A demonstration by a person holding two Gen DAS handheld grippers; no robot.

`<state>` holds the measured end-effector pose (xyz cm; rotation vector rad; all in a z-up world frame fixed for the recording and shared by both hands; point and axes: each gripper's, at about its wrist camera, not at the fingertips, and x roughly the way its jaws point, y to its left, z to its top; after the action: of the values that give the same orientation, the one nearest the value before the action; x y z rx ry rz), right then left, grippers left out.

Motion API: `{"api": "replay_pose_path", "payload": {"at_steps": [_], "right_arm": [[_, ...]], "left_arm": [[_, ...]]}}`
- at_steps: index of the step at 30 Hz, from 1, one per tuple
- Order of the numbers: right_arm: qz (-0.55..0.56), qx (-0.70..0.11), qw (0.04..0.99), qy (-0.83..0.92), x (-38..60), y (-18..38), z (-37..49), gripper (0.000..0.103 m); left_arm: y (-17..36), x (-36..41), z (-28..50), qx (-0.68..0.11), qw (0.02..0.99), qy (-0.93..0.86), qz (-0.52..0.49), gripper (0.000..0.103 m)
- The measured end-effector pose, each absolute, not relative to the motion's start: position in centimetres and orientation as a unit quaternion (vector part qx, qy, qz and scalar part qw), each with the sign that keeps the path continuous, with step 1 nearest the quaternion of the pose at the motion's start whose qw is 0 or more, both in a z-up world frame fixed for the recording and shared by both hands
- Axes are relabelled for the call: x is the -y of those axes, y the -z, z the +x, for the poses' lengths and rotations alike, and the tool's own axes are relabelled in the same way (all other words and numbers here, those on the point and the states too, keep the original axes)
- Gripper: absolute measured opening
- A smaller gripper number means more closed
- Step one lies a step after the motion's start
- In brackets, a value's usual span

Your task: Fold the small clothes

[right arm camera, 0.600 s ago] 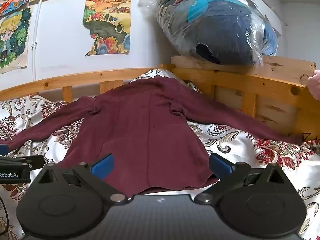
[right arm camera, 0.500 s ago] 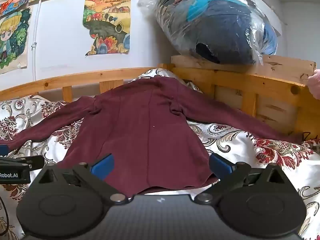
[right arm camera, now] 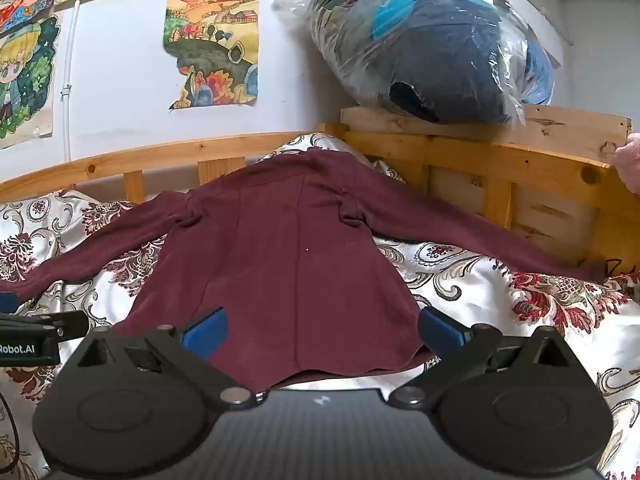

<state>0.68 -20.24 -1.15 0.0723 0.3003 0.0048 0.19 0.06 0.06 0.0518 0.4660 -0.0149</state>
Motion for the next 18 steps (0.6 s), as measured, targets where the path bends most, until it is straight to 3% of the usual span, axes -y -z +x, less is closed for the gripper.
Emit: {"api": "replay_pose_path", "payload": {"at_steps": [18], "right_arm": [[0.040,-0.151,0.988,-0.002,20.19,1.16,0.75,0.103]], "left_arm": [[0.02,-0.33,0.15,-0.230,0.973,0.010,0.017,0.102]]}}
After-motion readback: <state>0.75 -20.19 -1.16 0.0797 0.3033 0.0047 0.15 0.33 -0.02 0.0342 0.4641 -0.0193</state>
